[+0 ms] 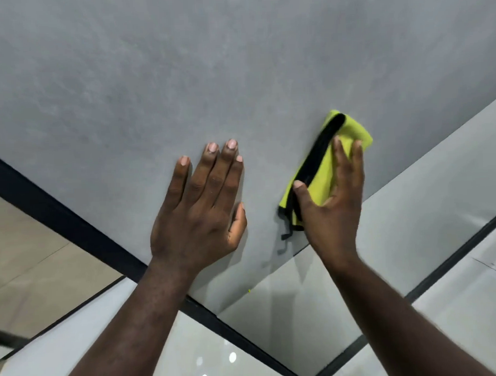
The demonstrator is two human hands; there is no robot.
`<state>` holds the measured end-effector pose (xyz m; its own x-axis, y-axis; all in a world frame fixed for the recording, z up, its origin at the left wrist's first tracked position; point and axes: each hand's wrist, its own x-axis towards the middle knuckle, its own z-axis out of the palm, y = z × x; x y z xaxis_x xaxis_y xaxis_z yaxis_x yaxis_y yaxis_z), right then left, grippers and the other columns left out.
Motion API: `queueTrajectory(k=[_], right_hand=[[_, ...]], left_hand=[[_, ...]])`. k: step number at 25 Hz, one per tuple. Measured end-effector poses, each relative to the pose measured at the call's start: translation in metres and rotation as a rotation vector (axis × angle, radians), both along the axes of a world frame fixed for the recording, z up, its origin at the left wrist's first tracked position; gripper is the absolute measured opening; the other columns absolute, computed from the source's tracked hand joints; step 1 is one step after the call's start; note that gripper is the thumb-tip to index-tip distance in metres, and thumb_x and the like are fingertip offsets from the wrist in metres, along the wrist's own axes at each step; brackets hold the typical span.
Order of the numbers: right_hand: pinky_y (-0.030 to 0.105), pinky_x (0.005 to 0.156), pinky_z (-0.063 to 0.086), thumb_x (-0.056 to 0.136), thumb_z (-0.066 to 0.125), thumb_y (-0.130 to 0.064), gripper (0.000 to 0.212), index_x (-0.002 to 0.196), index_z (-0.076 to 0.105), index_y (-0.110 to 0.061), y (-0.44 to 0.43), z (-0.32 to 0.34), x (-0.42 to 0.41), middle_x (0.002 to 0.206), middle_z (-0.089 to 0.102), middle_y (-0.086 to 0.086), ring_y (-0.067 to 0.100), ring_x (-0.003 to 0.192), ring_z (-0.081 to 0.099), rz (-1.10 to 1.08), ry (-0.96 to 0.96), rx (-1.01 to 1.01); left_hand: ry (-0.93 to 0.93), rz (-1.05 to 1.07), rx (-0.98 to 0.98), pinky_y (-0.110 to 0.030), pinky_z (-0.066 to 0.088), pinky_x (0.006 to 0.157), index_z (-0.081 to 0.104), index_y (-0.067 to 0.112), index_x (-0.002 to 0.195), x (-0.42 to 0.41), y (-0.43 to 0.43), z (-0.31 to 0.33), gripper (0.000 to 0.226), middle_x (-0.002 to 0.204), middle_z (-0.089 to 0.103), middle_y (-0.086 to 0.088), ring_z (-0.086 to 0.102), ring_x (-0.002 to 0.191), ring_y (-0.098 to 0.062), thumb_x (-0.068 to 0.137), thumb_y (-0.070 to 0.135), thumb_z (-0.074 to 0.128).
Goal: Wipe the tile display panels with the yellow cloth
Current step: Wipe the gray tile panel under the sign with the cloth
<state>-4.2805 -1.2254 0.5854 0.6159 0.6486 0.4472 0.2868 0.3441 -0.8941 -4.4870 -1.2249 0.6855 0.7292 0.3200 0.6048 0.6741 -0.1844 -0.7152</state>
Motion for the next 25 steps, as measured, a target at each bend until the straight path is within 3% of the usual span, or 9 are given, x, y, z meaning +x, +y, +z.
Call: queueTrajectory(k=[3, 5, 7, 9, 13, 16, 18, 21, 25], right_hand=[[0.052, 0.128, 0.023, 0.079, 0.073, -0.039, 0.093, 0.163, 0.036, -0.026, -0.014, -0.067, -0.011, 0.172, 0.027, 0.003, 0.017, 0.161, 0.019, -0.043, 0.287, -0.278], [0.058, 0.124, 0.029, 0.078, 0.079, -0.036, 0.091, 0.159, 0.040, -0.026, -0.035, -0.076, -0.036, 0.169, 0.028, 0.002, 0.017, 0.159, 0.021, 0.043, 0.244, -0.236], [0.056, 0.122, 0.035, 0.078, 0.090, -0.028, 0.089, 0.154, 0.045, -0.029, -0.029, -0.064, -0.033, 0.165, 0.026, -0.002, 0.013, 0.157, 0.022, 0.111, 0.154, -0.065], [0.053, 0.124, 0.034, 0.077, 0.093, -0.024, 0.089, 0.152, 0.045, -0.032, -0.008, -0.062, -0.012, 0.159, 0.027, 0.000, 0.015, 0.154, 0.027, 0.054, 0.161, -0.030], [0.059, 0.120, 0.035, 0.076, 0.084, -0.038, 0.088, 0.152, 0.042, -0.025, -0.016, -0.108, -0.017, 0.154, 0.032, 0.006, 0.012, 0.148, 0.025, -0.002, 0.341, -0.216], [0.059, 0.111, 0.045, 0.073, 0.092, -0.026, 0.081, 0.141, 0.047, -0.024, -0.035, -0.094, -0.039, 0.146, 0.033, 0.004, 0.019, 0.144, 0.033, 0.181, 0.246, -0.124], [0.056, 0.112, 0.045, 0.076, 0.094, -0.021, 0.078, 0.140, 0.048, -0.021, -0.015, -0.081, -0.020, 0.144, 0.035, 0.008, 0.017, 0.144, 0.032, 0.162, 0.220, -0.064], [0.052, 0.116, 0.039, 0.077, 0.086, -0.026, 0.073, 0.139, 0.048, -0.018, 0.003, -0.104, 0.014, 0.144, 0.039, 0.013, 0.012, 0.140, 0.029, 0.027, 0.332, -0.145], [0.051, 0.113, 0.040, 0.075, 0.088, -0.006, 0.071, 0.129, 0.046, -0.024, -0.026, -0.104, -0.009, 0.138, 0.042, 0.012, -0.004, 0.129, 0.029, 0.178, 0.264, -0.238]], left_hand=[[0.062, -0.019, 0.026, -0.066, 0.032, 0.125, 0.042, 0.004, 0.165, 0.000, 0.001, -0.009, 0.072, 0.172, 0.039, -0.014, 0.038, 0.158, -0.035, 0.101, 0.033, 0.059], [0.070, -0.010, 0.062, -0.067, 0.035, 0.123, 0.045, 0.004, 0.163, -0.001, 0.001, -0.010, 0.072, 0.170, 0.042, -0.014, 0.041, 0.157, -0.035, 0.099, 0.033, 0.062], [0.071, -0.007, 0.086, -0.067, 0.035, 0.122, 0.047, 0.004, 0.162, 0.000, 0.001, -0.009, 0.073, 0.169, 0.044, -0.015, 0.041, 0.157, -0.035, 0.097, 0.032, 0.064], [0.064, -0.003, 0.090, -0.067, 0.033, 0.123, 0.049, 0.004, 0.161, 0.000, 0.002, -0.011, 0.074, 0.168, 0.045, -0.015, 0.040, 0.157, -0.034, 0.095, 0.032, 0.066], [0.053, -0.007, 0.097, -0.066, 0.028, 0.125, 0.052, 0.005, 0.159, 0.003, 0.002, -0.014, 0.075, 0.166, 0.048, -0.015, 0.041, 0.155, -0.034, 0.092, 0.033, 0.069], [0.062, 0.004, 0.113, -0.065, 0.027, 0.124, 0.052, 0.005, 0.160, 0.000, 0.003, -0.012, 0.077, 0.165, 0.049, -0.015, 0.043, 0.154, -0.035, 0.091, 0.033, 0.070], [0.059, -0.006, 0.108, -0.066, 0.027, 0.124, 0.052, 0.005, 0.160, 0.001, 0.003, -0.013, 0.077, 0.165, 0.050, -0.016, 0.044, 0.153, -0.036, 0.090, 0.033, 0.070], [0.043, -0.011, 0.106, -0.067, 0.031, 0.122, 0.053, 0.006, 0.159, 0.000, 0.004, -0.015, 0.078, 0.165, 0.050, -0.015, 0.044, 0.153, -0.035, 0.089, 0.035, 0.071], [0.045, -0.007, 0.108, -0.067, 0.031, 0.122, 0.053, 0.006, 0.159, 0.000, 0.004, -0.014, 0.077, 0.165, 0.050, -0.015, 0.043, 0.154, -0.035, 0.090, 0.035, 0.071]])
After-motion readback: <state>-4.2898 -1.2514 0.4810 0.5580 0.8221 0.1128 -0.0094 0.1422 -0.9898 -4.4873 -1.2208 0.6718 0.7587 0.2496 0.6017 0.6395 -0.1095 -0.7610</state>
